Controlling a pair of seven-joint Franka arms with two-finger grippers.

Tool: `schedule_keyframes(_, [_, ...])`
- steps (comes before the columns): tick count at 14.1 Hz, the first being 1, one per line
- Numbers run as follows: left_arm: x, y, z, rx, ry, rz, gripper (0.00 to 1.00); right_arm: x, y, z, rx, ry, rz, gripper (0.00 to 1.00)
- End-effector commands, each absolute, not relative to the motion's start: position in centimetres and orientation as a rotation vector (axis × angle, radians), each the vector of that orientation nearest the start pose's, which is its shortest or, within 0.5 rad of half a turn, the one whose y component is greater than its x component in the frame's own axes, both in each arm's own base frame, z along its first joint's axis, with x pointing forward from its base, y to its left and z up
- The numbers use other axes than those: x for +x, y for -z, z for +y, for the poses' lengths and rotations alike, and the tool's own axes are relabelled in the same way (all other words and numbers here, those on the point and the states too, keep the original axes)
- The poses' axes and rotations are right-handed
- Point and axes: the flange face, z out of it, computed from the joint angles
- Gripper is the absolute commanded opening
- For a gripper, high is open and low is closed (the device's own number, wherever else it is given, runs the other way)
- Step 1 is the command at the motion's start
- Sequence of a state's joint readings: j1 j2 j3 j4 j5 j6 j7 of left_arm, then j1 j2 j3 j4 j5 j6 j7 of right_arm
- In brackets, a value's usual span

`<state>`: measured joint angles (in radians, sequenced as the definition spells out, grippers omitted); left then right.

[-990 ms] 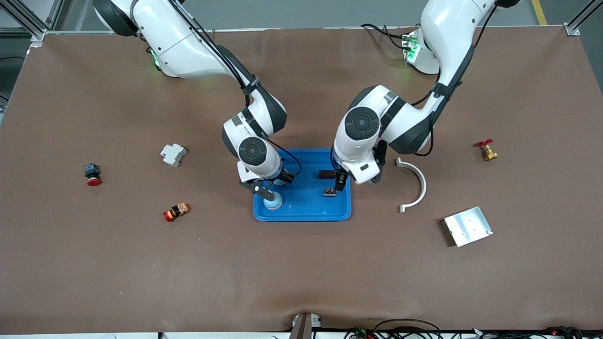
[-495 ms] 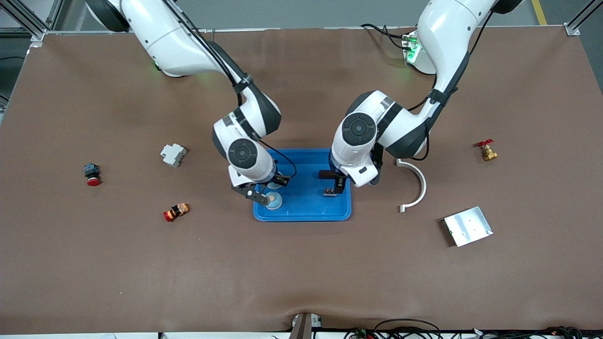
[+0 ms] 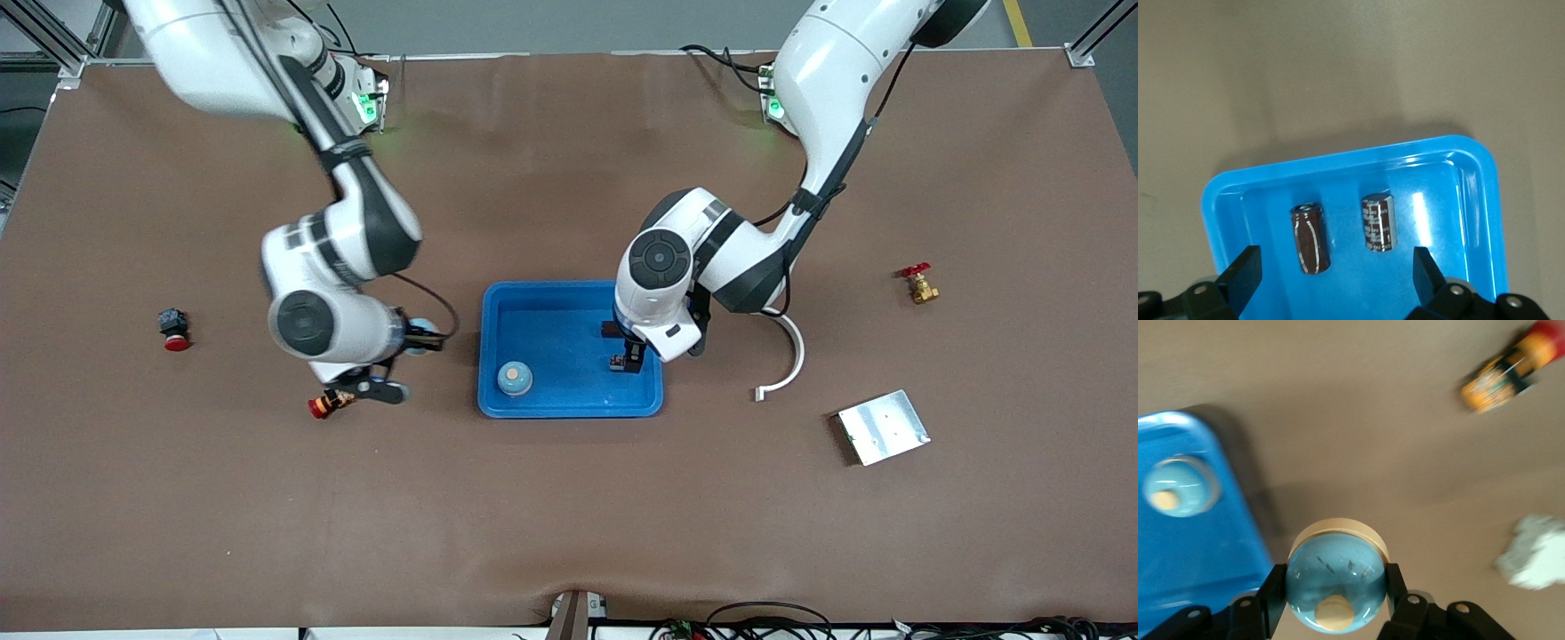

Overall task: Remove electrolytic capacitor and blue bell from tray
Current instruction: 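Set the bell by the red button while the left gripper grasps capacitor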

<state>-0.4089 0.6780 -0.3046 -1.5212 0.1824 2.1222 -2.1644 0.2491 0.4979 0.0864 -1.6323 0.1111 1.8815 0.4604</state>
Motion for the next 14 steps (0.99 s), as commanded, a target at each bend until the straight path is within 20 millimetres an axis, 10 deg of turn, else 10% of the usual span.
schedule_keyframes(1, [57.4, -27.7, -43.8, -2.354, 0.003, -2.078, 1.0, 60.2, -32.6, 13.5, -3.047, -0.451, 0.1, 0.0])
schedule_keyframes(14, [56.6, -22.4, -44.8, -2.316, -0.013, -2.064, 1.0, 55.2, -25.5, -12.8, -3.121, -0.362, -0.278, 0.0])
